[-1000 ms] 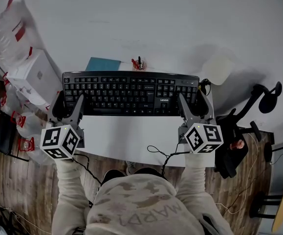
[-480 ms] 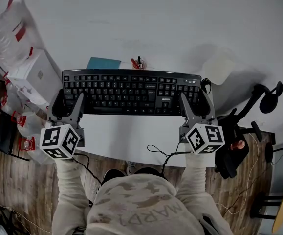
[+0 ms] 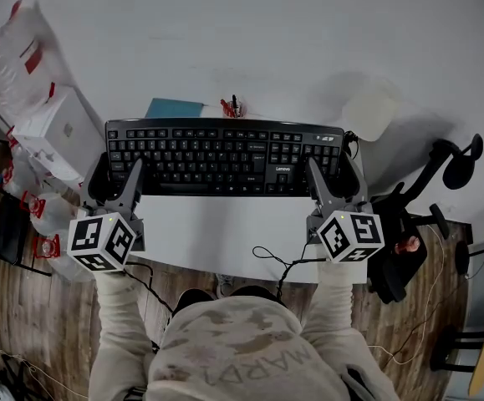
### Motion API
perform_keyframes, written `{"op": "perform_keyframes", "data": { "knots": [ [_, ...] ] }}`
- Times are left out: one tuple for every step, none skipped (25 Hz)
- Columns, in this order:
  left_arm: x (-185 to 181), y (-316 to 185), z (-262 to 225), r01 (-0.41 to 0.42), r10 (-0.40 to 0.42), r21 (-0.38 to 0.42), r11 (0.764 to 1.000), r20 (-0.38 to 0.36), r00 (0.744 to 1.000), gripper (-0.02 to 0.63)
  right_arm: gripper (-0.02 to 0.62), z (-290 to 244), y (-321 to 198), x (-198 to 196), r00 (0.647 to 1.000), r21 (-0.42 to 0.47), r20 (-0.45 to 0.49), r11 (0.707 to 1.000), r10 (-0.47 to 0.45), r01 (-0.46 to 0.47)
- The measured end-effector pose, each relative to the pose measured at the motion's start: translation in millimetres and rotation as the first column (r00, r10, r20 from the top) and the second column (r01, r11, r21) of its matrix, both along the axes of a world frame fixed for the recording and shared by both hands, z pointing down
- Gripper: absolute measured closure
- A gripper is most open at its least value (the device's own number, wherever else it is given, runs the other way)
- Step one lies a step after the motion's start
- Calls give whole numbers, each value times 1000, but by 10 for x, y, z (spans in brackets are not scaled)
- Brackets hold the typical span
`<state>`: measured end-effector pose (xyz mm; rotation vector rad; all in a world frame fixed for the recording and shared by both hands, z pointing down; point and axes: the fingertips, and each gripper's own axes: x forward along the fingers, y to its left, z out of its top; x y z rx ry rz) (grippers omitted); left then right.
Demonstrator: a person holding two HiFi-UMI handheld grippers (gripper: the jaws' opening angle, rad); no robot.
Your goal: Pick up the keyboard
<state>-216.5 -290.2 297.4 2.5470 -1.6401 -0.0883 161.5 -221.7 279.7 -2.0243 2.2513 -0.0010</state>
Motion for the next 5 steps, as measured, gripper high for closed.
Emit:
{"op": "perform_keyframes", "data": {
  "knots": [
    [0, 2, 2, 0, 0, -1, 1000, 0, 1000, 279, 282, 1, 1, 0, 1000, 0, 0, 1000, 0, 0],
    [1, 3, 3, 1, -1, -1, 1000, 1, 1000, 279, 282, 3, 2, 2, 1000, 0, -1, 1000, 0, 0],
    [4, 3, 3, 1, -1, -1, 1000, 1, 1000, 279, 282, 4, 4, 4, 1000, 0, -1, 1000, 0, 0],
    [7, 3, 1, 0, 0, -1, 1000, 2, 1000, 279, 282, 4, 4, 7, 1000, 0, -2, 1000, 0, 0],
    [10, 2, -1, 0, 0, 0, 1000, 3, 1000, 279, 282, 4, 5, 9, 1000, 0, -3, 1000, 1, -1]
  ]
}}
